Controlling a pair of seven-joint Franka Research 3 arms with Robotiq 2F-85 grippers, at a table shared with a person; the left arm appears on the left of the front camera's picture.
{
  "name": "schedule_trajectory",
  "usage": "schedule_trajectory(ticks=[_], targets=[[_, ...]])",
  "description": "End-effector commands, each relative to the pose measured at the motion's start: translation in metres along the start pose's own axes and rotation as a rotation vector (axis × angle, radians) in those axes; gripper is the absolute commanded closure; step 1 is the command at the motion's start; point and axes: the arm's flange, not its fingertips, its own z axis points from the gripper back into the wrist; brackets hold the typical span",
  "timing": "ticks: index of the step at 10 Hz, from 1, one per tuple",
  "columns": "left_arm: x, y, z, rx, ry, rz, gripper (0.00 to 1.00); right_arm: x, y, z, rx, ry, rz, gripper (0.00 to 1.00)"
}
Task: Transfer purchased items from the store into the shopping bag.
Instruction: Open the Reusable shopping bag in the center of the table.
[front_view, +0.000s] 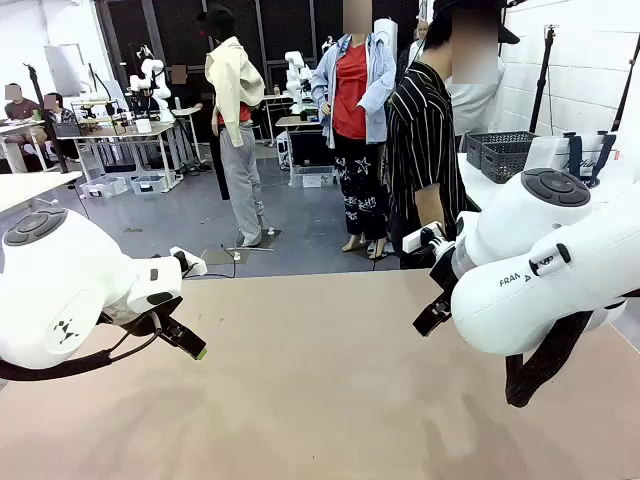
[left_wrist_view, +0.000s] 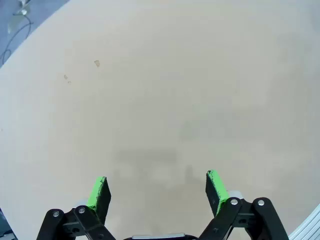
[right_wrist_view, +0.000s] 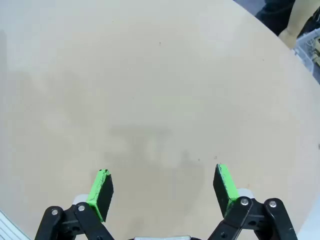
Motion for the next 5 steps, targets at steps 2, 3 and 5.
schedule_trajectory(ticks=[2, 3, 5], targets=[[0.0156, 0.0041, 0.0082, 0.009, -0.035, 0.001, 0.0, 0.0012, -0.0003, 0.0001, -0.001, -0.004, 0.001, 0.0], [0.0156, 0.0041, 0.0082, 0.009, -0.035, 0.001, 0.0, 0.0012, -0.0003, 0.0001, -0.001, -0.004, 0.001, 0.0], [0.0156, 0.0041, 0.0082, 0.009, -0.035, 0.001, 0.0, 0.0012, -0.0003, 0.0001, -0.001, -0.004, 0.001, 0.0]])
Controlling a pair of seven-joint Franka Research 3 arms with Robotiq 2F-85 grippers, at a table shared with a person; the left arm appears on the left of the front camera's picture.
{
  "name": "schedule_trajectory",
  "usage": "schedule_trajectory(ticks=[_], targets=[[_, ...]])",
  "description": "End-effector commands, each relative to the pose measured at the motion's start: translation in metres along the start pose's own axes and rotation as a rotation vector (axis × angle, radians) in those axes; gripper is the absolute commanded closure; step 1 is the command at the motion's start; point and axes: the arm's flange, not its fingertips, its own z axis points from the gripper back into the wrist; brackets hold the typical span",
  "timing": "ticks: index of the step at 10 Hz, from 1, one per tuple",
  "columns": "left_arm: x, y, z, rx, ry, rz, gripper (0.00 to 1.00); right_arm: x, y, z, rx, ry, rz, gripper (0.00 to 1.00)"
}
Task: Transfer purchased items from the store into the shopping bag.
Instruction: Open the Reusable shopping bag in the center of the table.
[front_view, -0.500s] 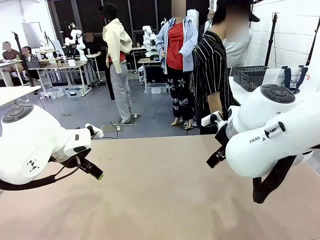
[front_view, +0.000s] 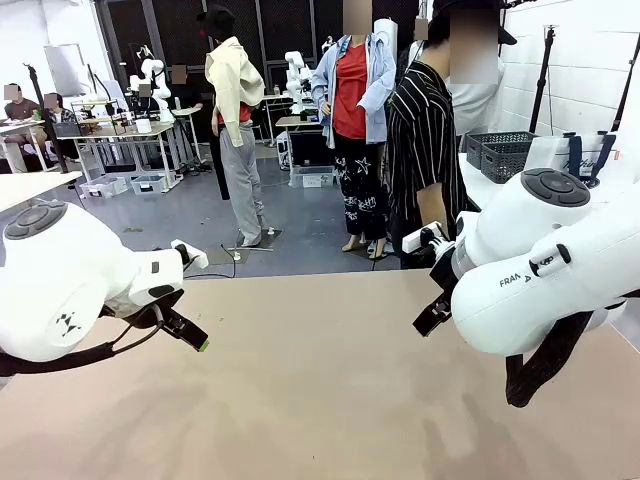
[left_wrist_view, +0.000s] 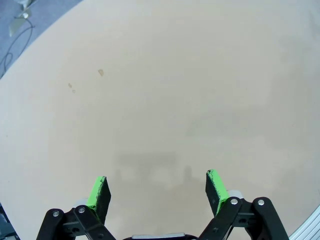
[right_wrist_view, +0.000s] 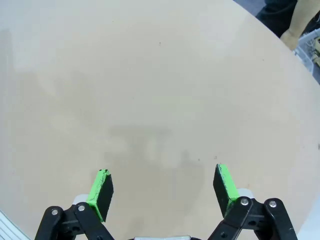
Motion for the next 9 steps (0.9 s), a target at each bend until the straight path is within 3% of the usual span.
schedule_trajectory(ticks=[1, 4, 6, 7, 9], targets=[[0.005, 0.002, 0.002, 0.004, -0.012, 0.002, 0.0, 0.001, 0.0, 0.0, 0.0, -0.005, -0.001, 0.0], [0.006, 0.001, 0.003, 0.003, -0.012, -0.001, 0.0, 0.0, 0.0, 0.0, 0.0, 0.0, 0.0, 0.0], [0.023, 0.018, 0.061, 0.174, -0.149, -0.065, 0.0, 0.008, -0.033, 0.044, -0.141, -0.102, -0.078, 0.0], [0.016, 0.043, 0.103, 0.276, -0.188, -0.015, 0.0, 0.009, -0.078, 0.083, -0.225, -0.176, -0.202, 0.0], [-0.041, 0.105, 0.157, 0.413, -0.182, 0.142, 0.0, -0.031, -0.19, 0.135, -0.328, -0.24, -0.501, 0.0]])
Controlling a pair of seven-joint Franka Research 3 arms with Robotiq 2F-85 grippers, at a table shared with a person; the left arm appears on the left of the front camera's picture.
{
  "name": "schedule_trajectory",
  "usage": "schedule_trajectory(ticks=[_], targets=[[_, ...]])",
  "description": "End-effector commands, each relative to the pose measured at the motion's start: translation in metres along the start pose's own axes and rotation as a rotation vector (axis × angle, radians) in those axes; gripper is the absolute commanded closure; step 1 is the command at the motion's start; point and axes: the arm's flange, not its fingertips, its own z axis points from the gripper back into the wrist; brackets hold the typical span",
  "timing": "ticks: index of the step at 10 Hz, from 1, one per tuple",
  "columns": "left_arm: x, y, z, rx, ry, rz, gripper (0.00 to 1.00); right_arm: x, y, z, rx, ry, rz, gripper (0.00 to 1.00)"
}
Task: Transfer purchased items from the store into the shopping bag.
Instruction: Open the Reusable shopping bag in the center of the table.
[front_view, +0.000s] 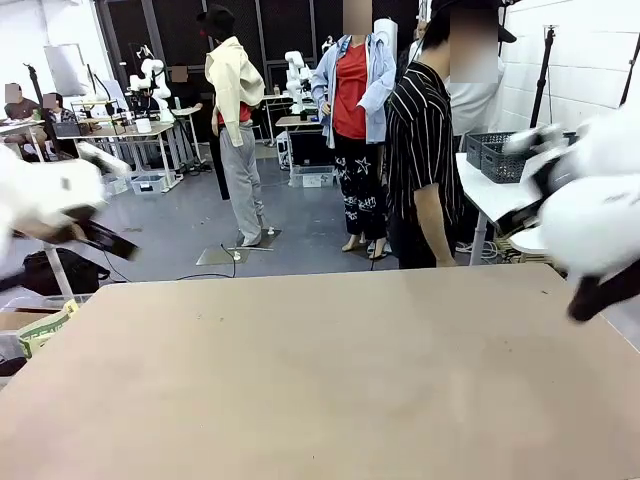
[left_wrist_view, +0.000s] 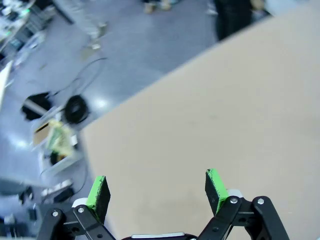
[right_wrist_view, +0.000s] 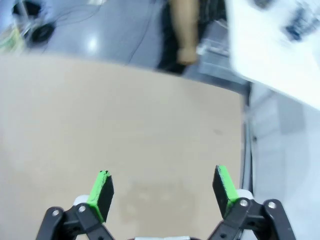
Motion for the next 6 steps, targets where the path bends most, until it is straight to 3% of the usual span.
schedule_trajectory(ticks=[1, 3, 5, 6], targets=[[-0.086, 0.044, 0.028, 0.109, 0.06, 0.181, 0.0, -0.012, -0.101, -0.003, -0.104, 0.0, -0.225, 0.0], [-0.167, 0.103, 0.053, 0.135, 0.066, 0.391, 0.0, -0.066, -0.193, -0.024, -0.141, 0.07, -0.424, 0.0], [-0.211, 0.138, 0.061, 0.088, 0.016, 0.511, 0.0, -0.112, -0.239, -0.044, -0.14, 0.101, -0.576, 0.0], [-0.216, 0.147, 0.056, 0.045, -0.012, 0.513, 0.0, -0.122, -0.245, -0.052, -0.137, 0.102, -0.583, 0.0]])
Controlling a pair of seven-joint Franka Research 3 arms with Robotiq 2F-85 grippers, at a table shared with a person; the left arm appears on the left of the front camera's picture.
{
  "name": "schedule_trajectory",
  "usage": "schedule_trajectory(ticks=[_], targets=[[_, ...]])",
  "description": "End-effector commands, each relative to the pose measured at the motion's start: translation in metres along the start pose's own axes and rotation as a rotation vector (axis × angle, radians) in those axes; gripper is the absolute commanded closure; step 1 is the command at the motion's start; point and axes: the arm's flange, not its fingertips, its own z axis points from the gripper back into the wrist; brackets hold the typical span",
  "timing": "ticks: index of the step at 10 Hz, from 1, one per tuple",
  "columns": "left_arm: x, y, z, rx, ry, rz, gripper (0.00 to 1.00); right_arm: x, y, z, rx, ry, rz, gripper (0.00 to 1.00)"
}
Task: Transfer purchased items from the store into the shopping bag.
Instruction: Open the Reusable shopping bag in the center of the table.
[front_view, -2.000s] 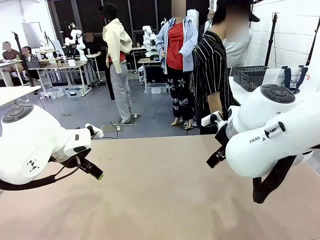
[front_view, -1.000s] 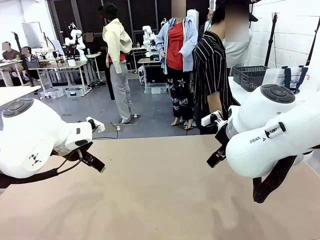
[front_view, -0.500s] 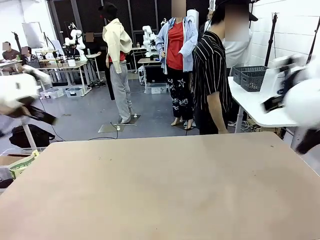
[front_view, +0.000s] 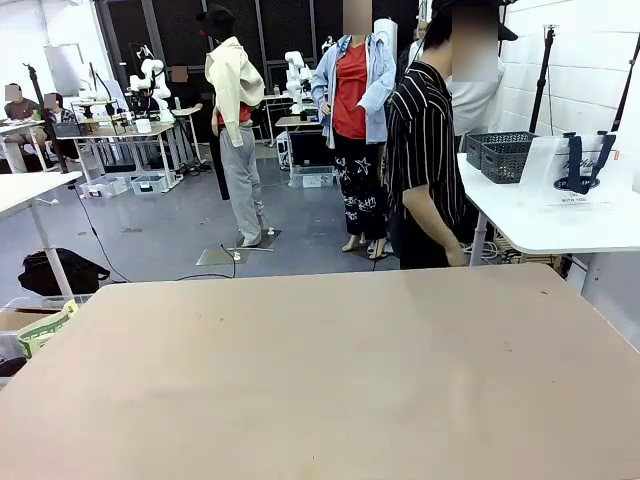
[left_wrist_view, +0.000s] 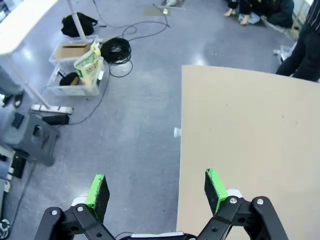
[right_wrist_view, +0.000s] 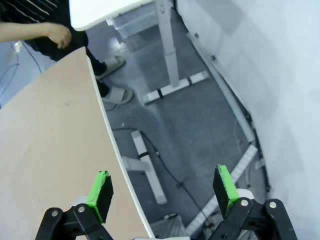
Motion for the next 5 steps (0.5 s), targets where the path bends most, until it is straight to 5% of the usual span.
schedule_trajectory(ticks=[1, 2, 5], targets=[[0.014, -0.028, 0.001, 0.027, 0.01, -0.044, 0.0, 0.011, 0.026, -0.024, 0.053, -0.031, 0.05, 0.0], [0.014, -0.028, 0.001, 0.027, 0.01, -0.044, 0.0, 0.0, 0.0, 0.0, 0.0, 0.0, 0.0, 0.0], [0.014, -0.028, 0.001, 0.027, 0.01, -0.044, 0.0, 0.0, 0.0, 0.0, 0.0, 0.0, 0.0, 0.0]])
